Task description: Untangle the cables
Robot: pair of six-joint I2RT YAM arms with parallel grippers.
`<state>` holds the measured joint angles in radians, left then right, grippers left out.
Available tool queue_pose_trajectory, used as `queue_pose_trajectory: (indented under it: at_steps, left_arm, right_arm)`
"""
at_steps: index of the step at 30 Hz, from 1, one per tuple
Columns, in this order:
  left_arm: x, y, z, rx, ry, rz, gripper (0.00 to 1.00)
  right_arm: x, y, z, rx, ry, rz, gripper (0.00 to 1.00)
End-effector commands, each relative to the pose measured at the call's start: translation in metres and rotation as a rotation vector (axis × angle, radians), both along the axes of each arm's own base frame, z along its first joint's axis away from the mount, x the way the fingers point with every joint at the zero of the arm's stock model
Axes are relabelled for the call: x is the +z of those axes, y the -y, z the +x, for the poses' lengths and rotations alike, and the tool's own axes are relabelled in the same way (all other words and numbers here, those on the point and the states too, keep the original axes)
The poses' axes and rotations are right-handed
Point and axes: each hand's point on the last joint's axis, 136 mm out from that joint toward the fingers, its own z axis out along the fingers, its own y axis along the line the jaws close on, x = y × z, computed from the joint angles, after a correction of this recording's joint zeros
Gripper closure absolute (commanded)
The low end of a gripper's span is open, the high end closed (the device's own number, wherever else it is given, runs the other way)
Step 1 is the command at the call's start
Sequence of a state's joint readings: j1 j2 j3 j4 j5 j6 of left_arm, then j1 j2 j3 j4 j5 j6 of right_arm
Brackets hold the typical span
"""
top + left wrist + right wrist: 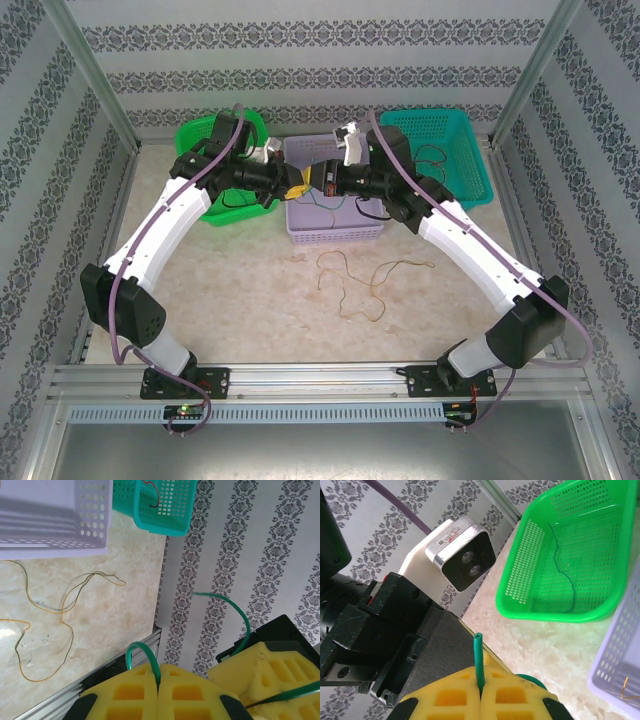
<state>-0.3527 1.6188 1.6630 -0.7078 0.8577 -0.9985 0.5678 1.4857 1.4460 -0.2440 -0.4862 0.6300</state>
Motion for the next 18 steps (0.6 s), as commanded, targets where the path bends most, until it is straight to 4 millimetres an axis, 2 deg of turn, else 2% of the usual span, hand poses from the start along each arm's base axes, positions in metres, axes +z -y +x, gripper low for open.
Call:
queue_pose_trajectory:
  at_steps: [1, 4, 9, 11, 14, 16, 18]
  left_arm:
    - [0.020, 0.005, -0.006, -0.006, 0.045, -0.003, 1.00]
    - [0.023, 0.002, -0.004, 0.042, 0.073, 0.045, 1.00]
    - [0.030, -0.005, -0.008, 0.202, 0.132, 0.147, 1.00]
    - [0.031, -0.004, -0.013, 0.259, 0.155, 0.163, 1.00]
    - [0.032, -0.001, -0.023, 0.308, 0.201, 0.203, 1.00]
    - [0.033, 0.002, -0.029, 0.329, 0.239, 0.226, 1.00]
    - [0.037, 0.002, -0.035, 0.347, 0.278, 0.248, 1.00]
  right_arm:
    - [-0.012, 0.013, 0.006, -0.107, -0.009, -0.063, 1.00]
    - [-0.021, 0.028, 0.013, -0.241, -0.007, -0.150, 1.00]
    - [-0.029, 0.072, 0.030, -0.545, -0.001, -0.290, 1.00]
    - [-0.026, 0.094, 0.039, -0.679, 0.001, -0.323, 1.00]
    - [-0.016, 0.112, 0.054, -0.799, -0.001, -0.319, 1.00]
    - [-0.010, 0.118, 0.064, -0.837, -0.028, -0.317, 1.00]
    - [-0.012, 0.123, 0.071, -0.863, -0.071, -0.368, 1.00]
